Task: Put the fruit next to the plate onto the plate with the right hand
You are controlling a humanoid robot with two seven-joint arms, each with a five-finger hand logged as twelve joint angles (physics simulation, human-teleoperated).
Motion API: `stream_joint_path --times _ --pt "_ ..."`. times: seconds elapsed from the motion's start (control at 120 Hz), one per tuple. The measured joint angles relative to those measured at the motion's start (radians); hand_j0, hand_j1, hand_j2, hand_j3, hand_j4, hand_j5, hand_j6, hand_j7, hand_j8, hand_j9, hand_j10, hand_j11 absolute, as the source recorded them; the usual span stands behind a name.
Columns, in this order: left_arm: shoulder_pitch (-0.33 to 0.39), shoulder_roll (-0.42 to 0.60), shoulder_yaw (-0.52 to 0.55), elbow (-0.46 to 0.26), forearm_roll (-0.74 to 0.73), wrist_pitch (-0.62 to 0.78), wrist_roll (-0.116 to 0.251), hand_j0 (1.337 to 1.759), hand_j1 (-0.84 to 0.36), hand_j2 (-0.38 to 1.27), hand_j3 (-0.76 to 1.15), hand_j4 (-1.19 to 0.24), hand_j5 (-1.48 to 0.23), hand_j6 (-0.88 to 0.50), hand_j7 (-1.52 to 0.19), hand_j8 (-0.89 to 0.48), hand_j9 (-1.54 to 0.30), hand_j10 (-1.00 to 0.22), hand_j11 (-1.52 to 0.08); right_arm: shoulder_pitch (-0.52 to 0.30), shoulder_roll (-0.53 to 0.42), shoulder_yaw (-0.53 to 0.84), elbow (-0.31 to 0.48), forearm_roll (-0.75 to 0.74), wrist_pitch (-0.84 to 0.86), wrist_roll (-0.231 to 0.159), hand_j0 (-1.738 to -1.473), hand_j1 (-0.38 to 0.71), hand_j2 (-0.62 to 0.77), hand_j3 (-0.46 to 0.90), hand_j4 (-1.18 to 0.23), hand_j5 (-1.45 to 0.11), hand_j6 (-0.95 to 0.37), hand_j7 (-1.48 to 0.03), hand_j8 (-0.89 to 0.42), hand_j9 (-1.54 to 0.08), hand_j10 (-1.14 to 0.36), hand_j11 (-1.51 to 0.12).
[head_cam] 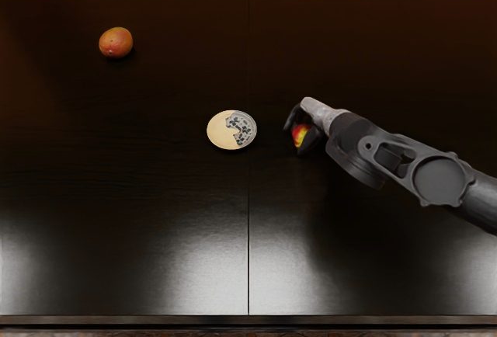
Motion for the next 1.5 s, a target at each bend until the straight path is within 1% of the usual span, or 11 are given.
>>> stream_joint_path --times 0.042,0.233,0.4,0.533,0.642,0.792,0.933,1.158,1.325,1.442,1.5 --pt "0.000 0.000 0.000 0.000 0.000 0.000 0.000 1.658 0.34 0.00 0.00 -0.01 -0.01 -0.01 -0.01 -0.01 -0.01 -0.01 -0.01 0.006 0.000 0.012 0.000 0.004 0.001 0.000 -1.648 0.20 0.13 0.00 -0.73 -0.89 -0.56 -0.92 -0.48 -0.92 -0.61 -0.97" --pt "0.000 0.000 0.000 0.000 0.000 0.000 0.000 1.658 0.34 0.00 0.00 -0.01 -0.01 -0.01 -0.01 -0.01 -0.01 -0.01 -0.01 0.070 0.013 0.034 0.000 0.038 0.001 0.000 -1.649 0.18 0.12 0.00 -0.74 -0.92 -0.57 -0.94 -0.49 -0.94 -0.62 -0.98" --pt "0.000 0.000 0.000 0.000 0.000 0.000 0.000 1.658 0.34 0.00 0.00 -0.01 -0.01 -0.01 -0.01 -0.01 -0.01 -0.01 -0.01 0.110 0.084 0.038 -0.015 0.064 0.000 0.000 -1.649 0.18 0.12 0.00 -0.75 -0.93 -0.58 -0.95 -0.49 -0.95 -0.63 -0.98" --pt "0.000 0.000 0.000 0.000 0.000 0.000 0.000 1.658 0.34 0.00 0.00 -0.01 -0.01 -0.01 -0.01 -0.01 -0.01 -0.01 -0.01 0.121 0.161 0.038 -0.073 0.074 0.000 0.000 -1.650 0.19 0.14 0.00 -0.74 -0.94 -0.57 -0.95 -0.47 -0.96 -0.61 -0.98" --pt "0.000 0.000 0.000 0.000 0.000 0.000 0.000 1.658 0.34 0.00 0.00 -0.01 -0.01 -0.01 -0.01 -0.01 -0.01 -0.01 -0.01 0.143 0.208 0.036 -0.148 0.076 -0.001 0.000 -1.650 0.20 0.15 0.00 -0.74 -0.95 -0.56 -0.96 -0.47 -0.96 -0.61 -0.98" --pt "0.000 0.000 0.000 0.000 0.000 0.000 0.000 1.658 0.34 0.00 0.00 -0.01 -0.01 -0.01 -0.01 -0.01 -0.01 -0.01 -0.01 0.173 0.230 0.032 -0.259 0.076 -0.002 0.000 -1.650 0.19 0.13 0.00 -0.75 -0.95 -0.57 -0.96 -0.48 -0.96 -0.61 -0.98" --pt "0.000 0.000 0.000 0.000 0.000 0.000 0.000 1.658 0.34 0.00 0.00 -0.01 -0.01 -0.01 -0.01 -0.01 -0.01 -0.01 -0.01 0.198 0.235 0.024 -0.300 0.076 -0.001 -0.001 -1.649 0.18 0.11 0.00 -0.75 -0.94 -0.58 -0.96 -0.49 -0.95 -0.63 -0.97" --pt "0.000 0.000 0.000 0.000 0.000 0.000 0.000 1.658 0.34 0.00 0.00 -0.01 -0.01 -0.01 -0.01 -0.01 -0.01 -0.01 -0.01 0.224 0.237 -0.001 -0.305 0.098 0.000 0.000 -1.649 0.15 0.08 0.00 -0.74 -0.92 -0.60 -0.94 -0.51 -0.93 -0.65 -0.95" --pt "0.000 0.000 0.000 0.000 0.000 0.000 0.000 1.658 0.34 0.00 0.00 -0.01 -0.01 -0.01 -0.01 -0.01 -0.01 -0.01 -0.01 0.234 0.237 -0.026 -0.252 0.103 0.003 0.000 -1.649 0.15 0.08 0.00 -0.74 -0.91 -0.61 -0.93 -0.52 -0.92 -0.66 -0.94" --pt "0.000 0.000 0.000 0.000 0.000 0.000 0.000 1.658 0.34 0.00 0.00 -0.01 -0.01 -0.01 -0.01 -0.01 -0.01 -0.01 -0.01 0.235 0.237 -0.033 -0.231 0.103 0.006 0.000 -1.649 0.15 0.08 0.00 -0.73 -0.90 -0.61 -0.93 -0.53 -0.91 -0.66 -0.94" --pt "0.000 0.000 0.000 0.000 0.000 0.000 0.000 1.658 0.34 0.00 0.00 -0.01 -0.01 -0.01 -0.01 -0.01 -0.01 -0.01 -0.01 0.236 0.237 -0.046 -0.202 0.103 0.007 0.000 -1.649 0.14 0.07 0.00 -0.73 -0.89 -0.62 -0.92 -0.53 -0.91 -0.67 -0.93"
